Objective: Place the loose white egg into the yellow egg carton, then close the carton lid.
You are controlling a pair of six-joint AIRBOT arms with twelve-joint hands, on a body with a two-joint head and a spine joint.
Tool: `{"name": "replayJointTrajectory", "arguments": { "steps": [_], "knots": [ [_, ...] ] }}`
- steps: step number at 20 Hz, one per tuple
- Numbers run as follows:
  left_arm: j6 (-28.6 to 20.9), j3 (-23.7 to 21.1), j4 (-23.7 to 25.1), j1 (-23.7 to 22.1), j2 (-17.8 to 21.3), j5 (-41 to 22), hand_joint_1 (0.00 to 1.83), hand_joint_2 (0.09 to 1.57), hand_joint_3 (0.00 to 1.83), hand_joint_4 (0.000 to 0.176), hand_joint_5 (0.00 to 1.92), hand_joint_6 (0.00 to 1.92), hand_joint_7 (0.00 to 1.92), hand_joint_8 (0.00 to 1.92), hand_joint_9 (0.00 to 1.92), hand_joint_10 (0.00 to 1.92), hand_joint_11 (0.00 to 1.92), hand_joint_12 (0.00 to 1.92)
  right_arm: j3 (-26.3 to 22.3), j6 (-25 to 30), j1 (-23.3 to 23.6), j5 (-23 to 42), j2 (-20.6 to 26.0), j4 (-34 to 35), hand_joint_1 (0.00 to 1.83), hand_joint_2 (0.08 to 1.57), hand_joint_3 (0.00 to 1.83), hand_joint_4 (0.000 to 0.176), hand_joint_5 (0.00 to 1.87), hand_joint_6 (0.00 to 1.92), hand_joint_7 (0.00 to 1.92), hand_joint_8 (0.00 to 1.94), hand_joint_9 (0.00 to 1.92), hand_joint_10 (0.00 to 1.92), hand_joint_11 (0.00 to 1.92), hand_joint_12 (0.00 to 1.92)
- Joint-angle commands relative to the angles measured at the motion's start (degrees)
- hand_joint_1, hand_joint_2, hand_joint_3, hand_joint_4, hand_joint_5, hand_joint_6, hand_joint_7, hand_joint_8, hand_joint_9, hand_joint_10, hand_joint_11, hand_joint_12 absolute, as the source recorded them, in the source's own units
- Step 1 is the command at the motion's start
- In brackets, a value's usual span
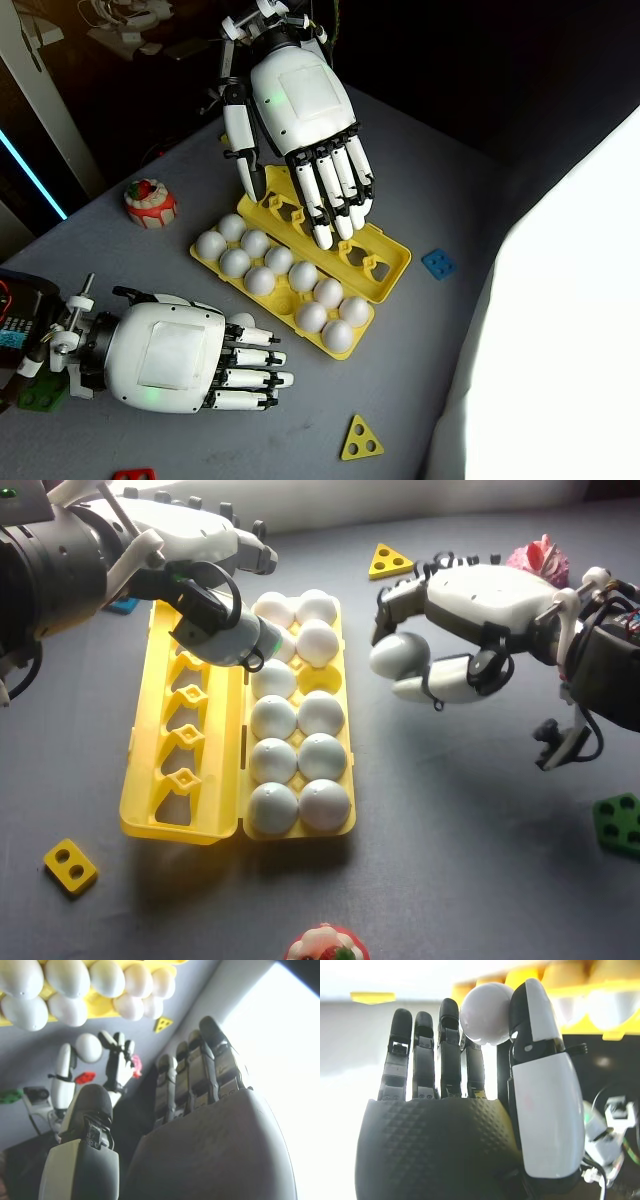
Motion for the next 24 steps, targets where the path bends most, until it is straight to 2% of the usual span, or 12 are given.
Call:
{"name": "replayJointTrajectory", "arguments": {
  "steps": [1,4,8,11,15,16,19,21,23,24],
  "knots": [
    [0.2,0.3,3.6,-0.6,0.1,2.6,0.36,1.34,0.00,0.030,0.15,0.00,0.16,0.00,0.18,0.00,0.00,0.76,-0.5,1.7,0.7,7.5,0.2,-2.2,1.13,1.16,0.00,0.000,0.89,1.13,0.56,0.01,0.25,0.14,0.00,0.93],
    [0.2,0.3,4.5,-0.5,0.2,2.9,0.36,1.34,0.00,0.028,0.15,0.00,0.16,0.00,0.17,0.00,0.00,0.71,-1.1,3.8,0.5,8.2,-0.2,-2.5,1.13,1.16,0.00,0.000,0.88,1.15,0.55,0.00,0.25,0.15,0.00,0.90],
    [0.2,0.5,1.7,0.5,0.9,-0.1,0.39,1.34,0.00,0.034,0.15,0.00,0.17,0.00,0.16,0.00,0.00,0.69,-1.1,6.7,-0.4,15.6,-1.8,-3.0,1.11,1.17,0.00,0.000,0.87,1.17,0.54,0.01,0.22,0.15,0.00,0.90],
    [0.2,2.0,0.1,1.1,1.0,-1.9,0.41,1.34,0.00,0.025,0.18,0.01,0.20,0.01,0.19,0.01,0.00,0.70,-0.5,12.6,-1.2,17.8,-3.6,-3.0,1.12,1.16,0.00,0.000,0.90,1.13,0.55,0.00,0.23,0.16,0.00,0.98],
    [0.2,4.4,0.2,1.1,1.0,-1.9,0.38,1.34,0.00,0.021,0.17,0.01,0.19,0.00,0.20,0.01,0.00,0.69,2.7,16.7,-1.9,17.9,-6.4,-3.0,1.11,1.18,0.00,0.000,0.86,1.19,0.54,0.00,0.22,0.17,0.00,0.96],
    [0.2,5.1,0.2,1.1,1.0,-1.9,0.36,1.34,0.00,0.026,0.17,0.00,0.17,0.00,0.18,0.00,0.00,0.67,3.9,18.7,-2.0,17.5,-7.1,-3.0,1.12,1.17,0.00,0.000,0.87,1.17,0.54,0.00,0.22,0.17,0.00,0.89],
    [0.2,6.1,0.2,1.1,1.0,-2.0,0.40,1.33,0.00,0.028,0.17,0.01,0.19,0.01,0.18,0.01,0.00,0.69,6.0,21.2,-2.3,17.2,-8.7,-3.0,1.12,1.17,0.00,0.000,0.87,1.17,0.56,0.00,0.25,0.18,0.00,1.04],
    [0.2,6.4,0.1,0.7,1.0,-2.0,0.41,1.33,0.00,0.030,0.19,0.01,0.20,0.00,0.20,0.01,0.00,0.75,6.8,21.3,-2.4,17.2,-9.5,-3.0,1.11,1.17,0.00,0.000,0.87,1.18,0.55,0.00,0.25,0.18,0.00,1.05],
    [0.2,6.8,0.1,0.5,1.0,-2.0,0.40,1.33,0.00,0.028,0.19,0.01,0.20,0.00,0.20,0.01,0.00,0.78,7.4,21.3,-2.4,17.2,-10.1,-3.0,1.12,1.18,0.00,0.000,0.86,1.19,0.54,0.00,0.24,0.17,0.00,1.03],
    [0.2,7.0,0.1,0.3,1.0,-2.0,0.42,1.33,0.00,0.025,0.19,0.01,0.20,0.00,0.21,0.01,0.00,0.80,7.6,21.3,-2.5,17.4,-10.5,-3.0,1.11,1.19,0.00,0.000,0.84,1.21,0.52,0.00,0.21,0.16,0.00,0.88]
  ]
}}
